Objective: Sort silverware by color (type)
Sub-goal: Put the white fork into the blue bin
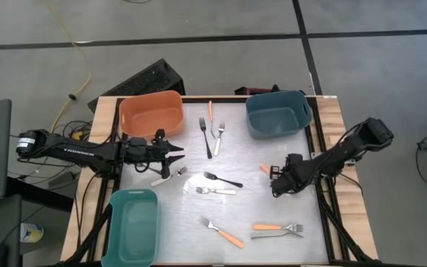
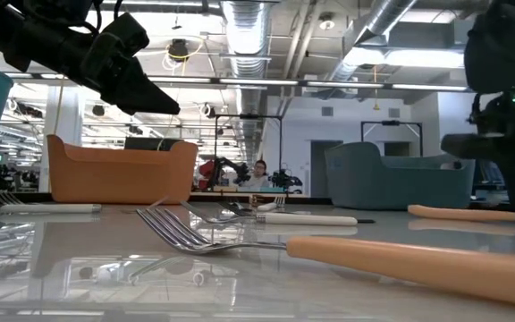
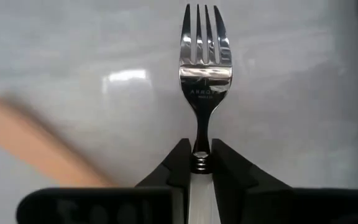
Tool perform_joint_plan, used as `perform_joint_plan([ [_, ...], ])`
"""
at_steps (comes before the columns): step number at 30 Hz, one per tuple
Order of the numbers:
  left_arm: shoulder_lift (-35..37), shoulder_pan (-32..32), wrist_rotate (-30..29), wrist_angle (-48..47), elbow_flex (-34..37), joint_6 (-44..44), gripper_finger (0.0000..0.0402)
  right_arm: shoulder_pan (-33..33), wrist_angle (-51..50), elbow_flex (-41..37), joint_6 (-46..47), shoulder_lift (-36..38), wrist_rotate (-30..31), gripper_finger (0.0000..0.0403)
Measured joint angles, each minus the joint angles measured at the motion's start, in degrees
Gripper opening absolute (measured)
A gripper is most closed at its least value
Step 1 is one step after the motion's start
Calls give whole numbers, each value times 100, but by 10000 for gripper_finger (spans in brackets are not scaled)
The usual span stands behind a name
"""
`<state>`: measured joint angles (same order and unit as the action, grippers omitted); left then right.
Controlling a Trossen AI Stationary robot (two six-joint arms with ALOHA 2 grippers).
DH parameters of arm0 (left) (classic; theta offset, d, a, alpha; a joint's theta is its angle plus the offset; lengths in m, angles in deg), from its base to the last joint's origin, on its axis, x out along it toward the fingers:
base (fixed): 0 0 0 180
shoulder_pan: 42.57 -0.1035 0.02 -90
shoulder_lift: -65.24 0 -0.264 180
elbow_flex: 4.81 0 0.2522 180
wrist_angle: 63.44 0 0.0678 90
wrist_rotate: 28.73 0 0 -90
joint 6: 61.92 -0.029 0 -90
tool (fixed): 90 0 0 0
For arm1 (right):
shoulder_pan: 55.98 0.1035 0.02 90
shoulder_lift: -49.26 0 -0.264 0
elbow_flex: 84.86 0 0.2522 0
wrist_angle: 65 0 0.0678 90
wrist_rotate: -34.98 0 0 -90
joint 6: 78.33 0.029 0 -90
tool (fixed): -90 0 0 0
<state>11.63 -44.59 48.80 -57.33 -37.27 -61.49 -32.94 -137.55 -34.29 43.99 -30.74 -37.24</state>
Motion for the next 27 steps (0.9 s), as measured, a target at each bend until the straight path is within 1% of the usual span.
perform_joint_plan([
  [6, 0, 1, -4, 9, -2, 0, 111, -85, -1034, 732, -431, 278, 548, 67],
  [9, 0, 0, -17, 14, -2, 9, 111, -166, -1450, 1225, -977, 410, 1148, 67],
  [13, 0, 1, -99, 50, -1, 222, 111, -395, -1730, 1844, -2189, 572, 2039, 68],
  [16, 0, 0, -183, 74, -2, 371, 111, -720, -1742, 2163, -3533, 721, 2562, 68],
  [20, 0, 0, -186, 167, -1, 445, 111, -1422, -1582, 2327, -5573, 950, 2846, 69],
  [22, 0, 0, -188, 302, -1, 520, 111, -1857, -1286, 2329, -6748, 1038, 2893, 69],
  [25, 0, 0, -192, 576, -2, 542, 111, -2554, -578, 2329, -8645, 1105, 2855, 69],
  [27, 0, 0, -240, 738, 0, 542, 111, -2977, 15, 2331, -9927, 1107, 2610, 69],
])
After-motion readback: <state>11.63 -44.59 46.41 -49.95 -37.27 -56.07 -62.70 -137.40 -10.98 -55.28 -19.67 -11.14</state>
